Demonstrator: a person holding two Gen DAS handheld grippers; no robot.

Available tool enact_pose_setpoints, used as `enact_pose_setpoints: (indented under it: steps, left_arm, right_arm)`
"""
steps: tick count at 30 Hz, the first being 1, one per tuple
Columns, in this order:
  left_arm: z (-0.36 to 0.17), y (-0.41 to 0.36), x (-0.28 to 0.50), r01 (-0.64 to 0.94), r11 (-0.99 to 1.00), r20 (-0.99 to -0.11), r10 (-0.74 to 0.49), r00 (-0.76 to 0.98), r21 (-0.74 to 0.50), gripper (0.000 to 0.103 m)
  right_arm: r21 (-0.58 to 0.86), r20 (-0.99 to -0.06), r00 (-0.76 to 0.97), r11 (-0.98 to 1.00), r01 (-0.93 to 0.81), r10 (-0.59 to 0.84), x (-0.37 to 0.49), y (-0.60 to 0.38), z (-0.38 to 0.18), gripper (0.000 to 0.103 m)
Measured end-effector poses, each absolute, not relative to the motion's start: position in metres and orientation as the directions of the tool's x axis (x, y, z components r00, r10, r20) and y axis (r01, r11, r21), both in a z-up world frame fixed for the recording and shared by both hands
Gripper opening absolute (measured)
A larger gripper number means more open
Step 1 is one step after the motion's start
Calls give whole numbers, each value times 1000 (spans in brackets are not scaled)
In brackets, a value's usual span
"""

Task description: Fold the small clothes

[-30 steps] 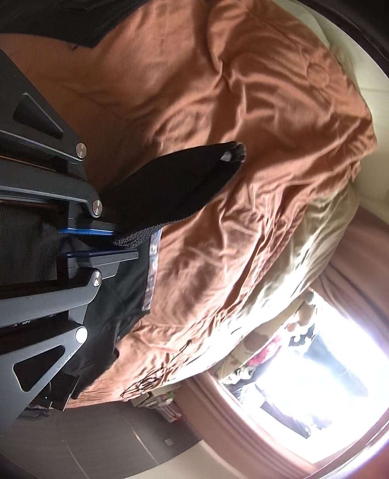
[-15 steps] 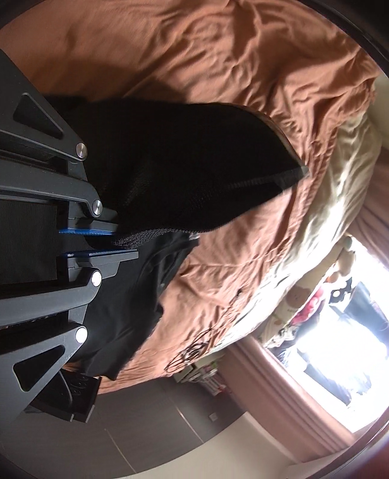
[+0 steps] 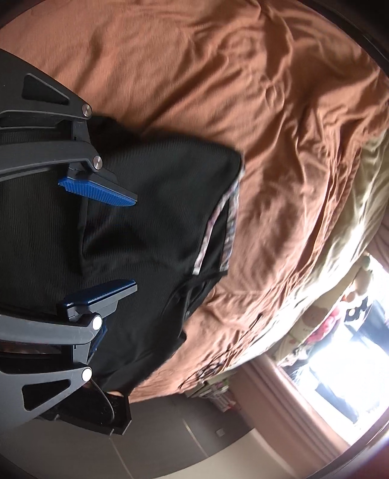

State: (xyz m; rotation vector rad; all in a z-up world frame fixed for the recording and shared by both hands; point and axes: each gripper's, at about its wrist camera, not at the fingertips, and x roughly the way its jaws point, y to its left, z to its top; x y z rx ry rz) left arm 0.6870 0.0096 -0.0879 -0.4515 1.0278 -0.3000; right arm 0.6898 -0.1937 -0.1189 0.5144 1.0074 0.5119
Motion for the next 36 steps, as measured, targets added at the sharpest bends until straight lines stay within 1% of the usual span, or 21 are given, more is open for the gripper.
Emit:
enact_pose_setpoints:
  steps: [2, 6, 7, 8, 10, 12, 17, 18, 19, 20, 21, 22, 24, 31, 34, 36]
  left_arm:
    - [-90, 20, 686, 10, 886, -764, -404, 503, -463, 53]
    - [-101, 47, 685, -35, 903, -786, -352, 508, -427, 53]
    - [-104, 53, 684, -44, 906, -790, -343, 509, -421, 53]
    - [-107, 59, 684, -54, 909, -794, -331, 509, -414, 52]
    - [-114, 69, 684, -66, 910, -800, -324, 505, -409, 50]
    - [-120, 76, 685, -73, 910, -805, -322, 498, -409, 47]
    - [-135, 83, 685, -82, 911, -818, -319, 478, -404, 46]
    - [-137, 83, 685, -82, 913, -821, -317, 475, -400, 45]
    - [-139, 82, 685, -79, 915, -823, -315, 473, -396, 44]
    - [-140, 82, 685, -76, 916, -824, -315, 471, -393, 44]
    - [-141, 81, 685, -75, 918, -826, -312, 468, -390, 44]
    - [-142, 81, 686, -75, 920, -829, -309, 466, -386, 44]
    - [-142, 79, 687, -73, 920, -830, -311, 464, -385, 44]
    - [-148, 68, 691, -71, 916, -829, -322, 457, -395, 44]
    - [-153, 60, 691, -66, 915, -831, -330, 447, -399, 44]
    - [-155, 54, 690, -60, 926, -841, -310, 444, -372, 44]
  right_arm:
    - [646, -631, 426, 743, -174, 648, 701, -187, -123, 70]
    - [659, -625, 412, 731, -178, 664, 725, -175, -133, 69]
    - [659, -627, 407, 731, -178, 664, 729, -170, -136, 64]
    - [656, -636, 397, 735, -175, 662, 737, -165, -140, 62]
    - [649, -649, 385, 742, -171, 656, 748, -157, -146, 58]
    - [642, -663, 375, 750, -160, 648, 759, -147, -152, 58]
    - [652, -657, 382, 744, -147, 651, 785, -130, -161, 58]
    - [654, -654, 385, 742, -145, 651, 790, -128, -163, 55]
    - [655, -655, 387, 743, -138, 649, 797, -126, -164, 47]
    - [657, -657, 385, 743, -129, 648, 801, -124, -168, 41]
    - [664, -656, 382, 738, -119, 652, 805, -123, -170, 30]
    - [671, -653, 375, 732, -115, 658, 809, -122, -172, 15]
    - [662, -658, 376, 739, -122, 652, 809, -120, -172, 2]
    - [606, -684, 415, 784, -134, 599, 784, -139, -151, 2]
    - [599, -700, 418, 794, -97, 579, 776, -150, -148, 2]
    - [603, -702, 422, 794, -79, 574, 770, -156, -147, 2]
